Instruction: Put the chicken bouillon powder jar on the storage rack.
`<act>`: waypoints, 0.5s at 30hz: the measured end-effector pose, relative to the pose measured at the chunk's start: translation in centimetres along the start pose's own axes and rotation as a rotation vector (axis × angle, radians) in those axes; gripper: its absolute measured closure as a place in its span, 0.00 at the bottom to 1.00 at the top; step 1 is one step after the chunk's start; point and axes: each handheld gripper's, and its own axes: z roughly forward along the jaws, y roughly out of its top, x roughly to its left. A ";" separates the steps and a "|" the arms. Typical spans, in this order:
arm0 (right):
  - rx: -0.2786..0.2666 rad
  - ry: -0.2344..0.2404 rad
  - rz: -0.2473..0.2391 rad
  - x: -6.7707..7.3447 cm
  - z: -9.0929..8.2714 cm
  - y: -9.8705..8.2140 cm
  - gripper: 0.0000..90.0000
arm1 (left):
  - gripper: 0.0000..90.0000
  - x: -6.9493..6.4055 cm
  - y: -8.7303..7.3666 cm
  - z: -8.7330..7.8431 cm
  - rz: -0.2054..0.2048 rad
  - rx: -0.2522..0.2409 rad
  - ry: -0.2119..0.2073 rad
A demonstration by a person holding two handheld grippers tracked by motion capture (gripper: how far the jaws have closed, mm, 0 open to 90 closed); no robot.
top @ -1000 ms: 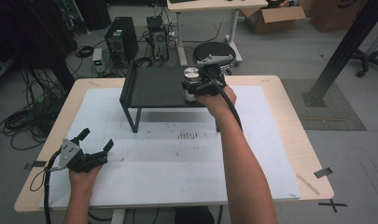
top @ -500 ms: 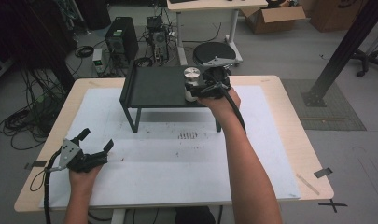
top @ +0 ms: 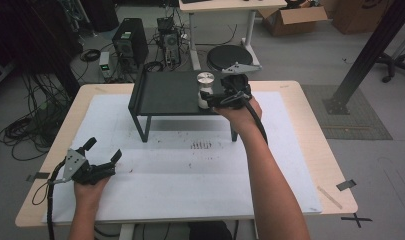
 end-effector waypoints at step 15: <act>-0.066 0.028 -0.016 0.2 -2.6 -1.4 0.07 | 0.00 0.0 0.0 0.0 0.000 0.001 0.000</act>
